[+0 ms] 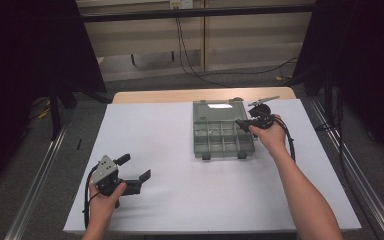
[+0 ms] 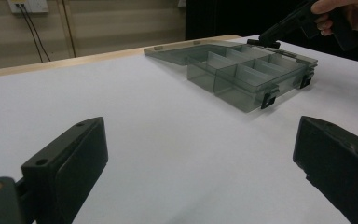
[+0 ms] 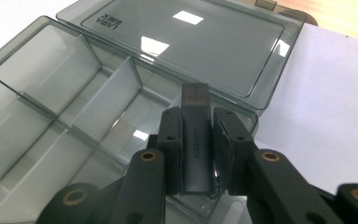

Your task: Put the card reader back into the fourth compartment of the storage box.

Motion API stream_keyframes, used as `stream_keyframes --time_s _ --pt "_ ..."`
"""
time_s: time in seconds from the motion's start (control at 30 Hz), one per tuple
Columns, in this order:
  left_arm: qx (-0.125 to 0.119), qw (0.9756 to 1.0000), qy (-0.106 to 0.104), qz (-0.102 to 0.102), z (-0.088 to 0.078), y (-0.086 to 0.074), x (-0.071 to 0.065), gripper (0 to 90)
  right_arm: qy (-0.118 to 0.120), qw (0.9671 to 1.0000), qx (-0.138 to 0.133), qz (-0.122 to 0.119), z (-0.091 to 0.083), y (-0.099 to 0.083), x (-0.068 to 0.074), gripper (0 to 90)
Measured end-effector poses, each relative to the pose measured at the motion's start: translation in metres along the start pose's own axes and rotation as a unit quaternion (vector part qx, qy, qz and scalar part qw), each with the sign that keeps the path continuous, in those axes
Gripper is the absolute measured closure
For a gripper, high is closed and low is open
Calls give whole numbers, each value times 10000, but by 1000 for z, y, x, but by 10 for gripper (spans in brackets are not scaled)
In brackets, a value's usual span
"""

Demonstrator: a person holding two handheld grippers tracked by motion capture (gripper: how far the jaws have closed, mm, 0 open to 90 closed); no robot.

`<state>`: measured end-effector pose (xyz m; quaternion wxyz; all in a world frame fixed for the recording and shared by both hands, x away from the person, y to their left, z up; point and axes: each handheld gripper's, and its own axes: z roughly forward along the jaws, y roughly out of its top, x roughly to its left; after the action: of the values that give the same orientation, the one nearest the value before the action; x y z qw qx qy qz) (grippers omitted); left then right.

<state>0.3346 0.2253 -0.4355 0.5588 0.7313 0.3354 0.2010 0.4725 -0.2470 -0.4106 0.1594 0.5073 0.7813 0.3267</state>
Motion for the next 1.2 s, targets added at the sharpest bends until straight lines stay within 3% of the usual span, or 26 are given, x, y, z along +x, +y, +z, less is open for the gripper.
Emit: stream_keyframes --time_s 0.53,0.6,0.77,1.2 --pt "5 10000 -3 11 0 0 0 32 4 10000 7 -37 2 -2 -1 727" --pt "1 10000 -2 13 0 0 0 32 -59 10000 -19 6 2 -2 0 618" --pt "13 10000 -5 18 0 0 0 32 -51 9999 -100 36 -4 -2 -1 563" --pt "56 10000 -13 5 3 0 0 32 -18 9993 -303 218 -18 -5 -9 320"
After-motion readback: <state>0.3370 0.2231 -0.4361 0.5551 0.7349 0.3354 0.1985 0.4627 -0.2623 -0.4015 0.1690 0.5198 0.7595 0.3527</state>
